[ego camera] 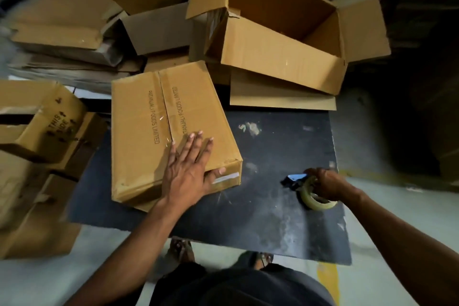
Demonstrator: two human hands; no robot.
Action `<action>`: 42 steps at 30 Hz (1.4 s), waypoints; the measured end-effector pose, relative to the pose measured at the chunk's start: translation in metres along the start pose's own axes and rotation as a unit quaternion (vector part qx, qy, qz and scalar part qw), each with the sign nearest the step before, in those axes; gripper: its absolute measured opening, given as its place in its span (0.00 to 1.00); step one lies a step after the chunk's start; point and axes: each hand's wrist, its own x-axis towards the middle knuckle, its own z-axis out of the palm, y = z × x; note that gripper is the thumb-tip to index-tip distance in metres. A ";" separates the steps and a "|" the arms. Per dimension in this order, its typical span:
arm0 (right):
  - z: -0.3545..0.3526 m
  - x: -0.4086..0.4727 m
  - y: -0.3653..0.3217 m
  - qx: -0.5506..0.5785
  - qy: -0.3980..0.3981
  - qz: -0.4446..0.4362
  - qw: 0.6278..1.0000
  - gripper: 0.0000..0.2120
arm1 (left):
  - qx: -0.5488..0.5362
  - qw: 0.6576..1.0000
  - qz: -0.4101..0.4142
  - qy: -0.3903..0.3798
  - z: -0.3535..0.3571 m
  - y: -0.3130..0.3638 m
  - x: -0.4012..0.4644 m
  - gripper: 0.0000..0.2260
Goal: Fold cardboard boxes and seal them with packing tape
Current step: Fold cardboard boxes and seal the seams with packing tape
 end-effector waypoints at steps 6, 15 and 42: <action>0.017 0.016 0.013 -0.046 0.062 -0.007 0.997 0.21 | -0.021 0.999 -0.025 -0.014 -0.006 0.007 0.003 0.37; 0.033 -0.037 -0.026 0.150 0.143 -0.108 0.972 0.18 | -0.616 0.749 -0.244 0.012 -0.029 0.107 -0.057 0.19; -0.124 -0.134 -0.316 -0.030 0.140 -0.498 0.855 0.38 | -0.786 0.344 -0.509 0.071 -0.117 -0.046 -0.104 0.09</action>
